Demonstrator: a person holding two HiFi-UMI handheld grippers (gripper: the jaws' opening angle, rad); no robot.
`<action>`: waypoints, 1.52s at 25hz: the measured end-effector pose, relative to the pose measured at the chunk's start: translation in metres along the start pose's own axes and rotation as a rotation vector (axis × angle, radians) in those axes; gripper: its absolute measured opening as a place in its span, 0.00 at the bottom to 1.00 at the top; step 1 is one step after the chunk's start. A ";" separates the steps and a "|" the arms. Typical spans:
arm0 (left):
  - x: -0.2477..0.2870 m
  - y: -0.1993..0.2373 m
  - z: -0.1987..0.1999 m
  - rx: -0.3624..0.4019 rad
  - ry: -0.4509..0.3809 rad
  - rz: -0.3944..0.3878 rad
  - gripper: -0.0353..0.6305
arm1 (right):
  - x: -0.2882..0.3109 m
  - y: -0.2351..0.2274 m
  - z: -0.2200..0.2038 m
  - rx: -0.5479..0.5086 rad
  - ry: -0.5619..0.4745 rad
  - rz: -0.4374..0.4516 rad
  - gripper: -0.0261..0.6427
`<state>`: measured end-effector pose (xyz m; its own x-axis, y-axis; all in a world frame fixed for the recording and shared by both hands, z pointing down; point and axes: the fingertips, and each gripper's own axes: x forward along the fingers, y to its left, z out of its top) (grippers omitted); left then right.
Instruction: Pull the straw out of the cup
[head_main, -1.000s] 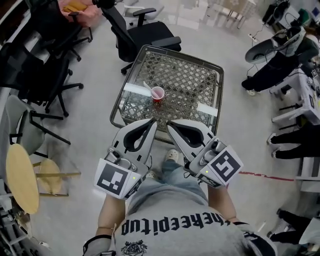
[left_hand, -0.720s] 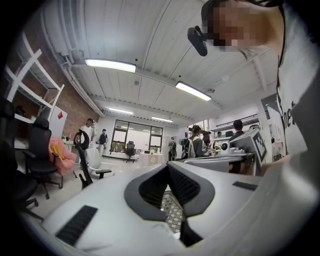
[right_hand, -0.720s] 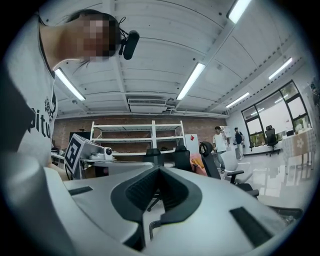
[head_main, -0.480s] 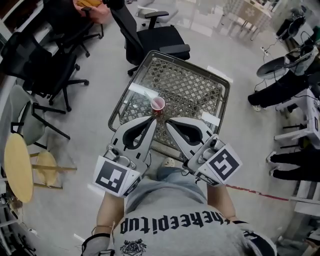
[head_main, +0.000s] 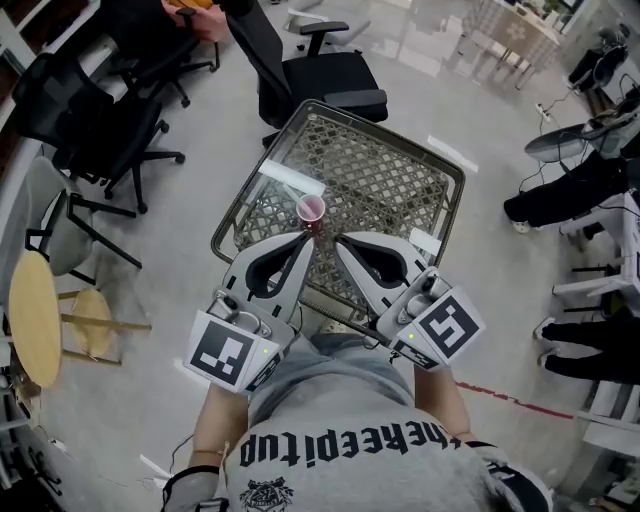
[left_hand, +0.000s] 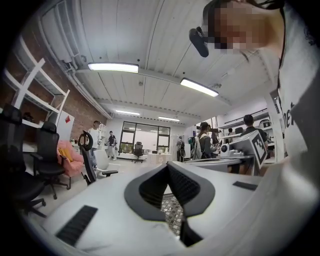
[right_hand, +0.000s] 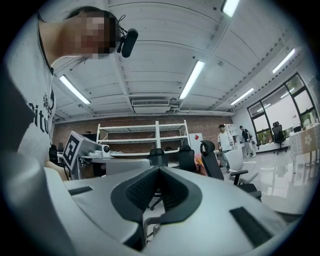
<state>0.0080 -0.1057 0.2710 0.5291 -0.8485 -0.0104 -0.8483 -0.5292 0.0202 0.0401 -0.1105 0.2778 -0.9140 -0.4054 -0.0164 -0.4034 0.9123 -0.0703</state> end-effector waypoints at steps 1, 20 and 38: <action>0.000 0.001 0.000 0.001 0.003 0.005 0.09 | 0.000 0.000 -0.001 0.002 0.001 0.003 0.05; 0.036 0.058 -0.008 -0.016 0.047 -0.061 0.09 | 0.047 -0.050 -0.017 0.039 0.061 -0.119 0.06; 0.051 0.152 -0.034 -0.064 0.160 -0.213 0.09 | 0.122 -0.085 -0.059 0.091 0.175 -0.306 0.08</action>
<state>-0.0929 -0.2297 0.3081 0.6963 -0.7045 0.1371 -0.7173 -0.6899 0.0977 -0.0393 -0.2340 0.3406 -0.7483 -0.6356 0.1900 -0.6611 0.7381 -0.1343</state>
